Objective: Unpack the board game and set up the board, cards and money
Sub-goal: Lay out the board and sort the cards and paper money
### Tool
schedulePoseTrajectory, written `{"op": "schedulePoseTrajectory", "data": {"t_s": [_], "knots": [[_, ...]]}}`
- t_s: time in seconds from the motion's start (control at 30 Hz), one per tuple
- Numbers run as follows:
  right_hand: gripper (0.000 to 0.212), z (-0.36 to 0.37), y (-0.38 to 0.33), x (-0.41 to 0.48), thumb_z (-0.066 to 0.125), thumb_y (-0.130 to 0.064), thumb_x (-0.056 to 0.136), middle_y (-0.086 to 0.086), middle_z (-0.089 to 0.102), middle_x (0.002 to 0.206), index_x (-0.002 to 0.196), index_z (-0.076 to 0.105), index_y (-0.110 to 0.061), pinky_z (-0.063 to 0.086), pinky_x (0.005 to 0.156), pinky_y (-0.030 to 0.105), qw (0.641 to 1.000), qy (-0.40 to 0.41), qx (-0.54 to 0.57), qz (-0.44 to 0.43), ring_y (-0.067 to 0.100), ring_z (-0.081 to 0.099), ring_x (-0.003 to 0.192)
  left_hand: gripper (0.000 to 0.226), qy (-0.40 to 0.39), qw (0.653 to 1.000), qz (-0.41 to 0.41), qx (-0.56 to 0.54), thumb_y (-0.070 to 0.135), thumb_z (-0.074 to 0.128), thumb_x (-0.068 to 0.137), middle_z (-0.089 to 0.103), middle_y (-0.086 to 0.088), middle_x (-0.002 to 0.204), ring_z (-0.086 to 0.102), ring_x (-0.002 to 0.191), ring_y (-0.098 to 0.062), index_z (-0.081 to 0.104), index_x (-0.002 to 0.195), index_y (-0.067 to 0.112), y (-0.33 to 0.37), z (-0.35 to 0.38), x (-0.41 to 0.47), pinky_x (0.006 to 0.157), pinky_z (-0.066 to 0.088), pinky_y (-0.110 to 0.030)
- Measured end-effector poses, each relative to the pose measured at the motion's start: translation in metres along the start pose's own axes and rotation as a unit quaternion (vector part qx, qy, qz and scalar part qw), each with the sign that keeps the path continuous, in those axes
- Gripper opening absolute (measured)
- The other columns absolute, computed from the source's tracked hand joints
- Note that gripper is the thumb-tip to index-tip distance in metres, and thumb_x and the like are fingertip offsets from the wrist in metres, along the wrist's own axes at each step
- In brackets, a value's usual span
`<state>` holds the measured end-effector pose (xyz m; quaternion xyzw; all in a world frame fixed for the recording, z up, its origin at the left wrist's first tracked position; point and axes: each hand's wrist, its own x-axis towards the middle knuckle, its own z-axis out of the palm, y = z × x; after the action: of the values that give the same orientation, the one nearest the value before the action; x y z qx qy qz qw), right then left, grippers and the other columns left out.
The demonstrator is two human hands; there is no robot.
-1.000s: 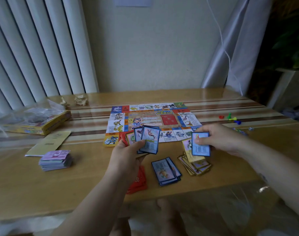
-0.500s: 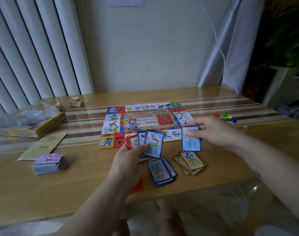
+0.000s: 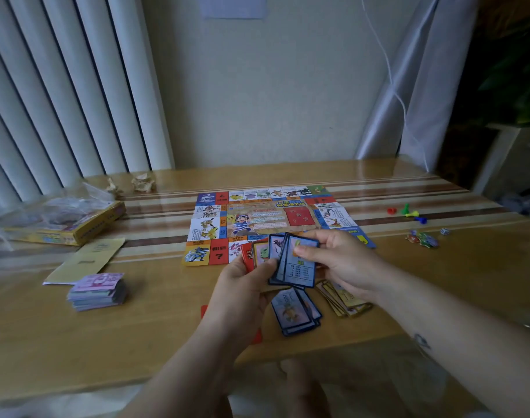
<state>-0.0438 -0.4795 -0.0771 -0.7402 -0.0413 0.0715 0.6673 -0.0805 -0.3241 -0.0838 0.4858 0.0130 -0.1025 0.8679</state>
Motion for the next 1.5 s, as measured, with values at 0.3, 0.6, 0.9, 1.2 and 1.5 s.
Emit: {"op": "schedulePoseTrajectory", "data": {"t_s": [0.3,0.6,0.9,1.2,1.5], "knots": [[0.028,0.007,0.002,-0.001,0.056,0.0,0.089,0.015,0.067,0.108,0.116,0.059,-0.006,0.055,0.081,0.033,0.998,-0.009,0.068,0.003,0.021,0.065,0.094,0.018,0.071,0.997,0.016,0.039,0.0,0.061,0.086,0.074,-0.013,0.089,0.071,0.084,-0.027,0.06,0.104,0.004,-0.001,-0.004,0.006,0.07,0.056,-0.034],[0.027,0.0,0.002,0.0,0.053,0.005,0.09,0.013,0.068,0.107,0.109,0.062,-0.011,0.052,0.089,0.039,0.993,-0.004,0.113,0.011,0.023,0.064,0.101,0.01,0.07,0.993,-0.039,-0.091,0.002,0.053,0.091,0.071,-0.015,0.084,0.069,0.077,-0.025,0.058,0.099,0.003,0.011,-0.012,0.003,0.069,0.059,-0.034],[0.024,0.014,0.005,-0.014,0.067,-0.02,0.087,-0.015,0.061,0.112,0.098,0.062,-0.04,0.05,0.089,0.025,0.944,-0.058,-0.323,-0.026,0.007,0.058,0.109,0.012,0.105,0.983,-0.077,-0.126,0.002,0.042,0.095,0.06,-0.025,0.108,0.061,0.093,-0.033,0.052,0.101,-0.002,0.028,-0.025,0.006,0.07,0.05,-0.043],[0.035,0.022,0.023,-0.019,0.064,-0.046,0.085,-0.016,0.044,0.102,0.116,0.061,-0.031,0.033,0.087,0.023,0.824,0.026,-0.552,-0.129,0.007,0.041,0.108,0.022,0.008,0.996,-0.069,-0.057,-0.006,0.04,0.094,0.073,-0.018,0.086,0.071,0.079,-0.028,0.056,0.104,0.003,0.019,-0.028,-0.003,0.061,0.06,-0.035],[0.024,0.015,-0.002,-0.013,0.072,-0.035,0.079,-0.001,0.07,0.091,0.095,0.065,-0.019,0.055,0.082,0.027,0.972,0.028,-0.219,-0.079,0.01,0.066,0.087,0.019,-0.034,0.998,-0.061,0.006,-0.006,0.053,0.087,0.073,-0.015,0.092,0.071,0.08,-0.025,0.064,0.098,0.006,0.005,-0.009,0.0,0.061,0.06,-0.032]]}}
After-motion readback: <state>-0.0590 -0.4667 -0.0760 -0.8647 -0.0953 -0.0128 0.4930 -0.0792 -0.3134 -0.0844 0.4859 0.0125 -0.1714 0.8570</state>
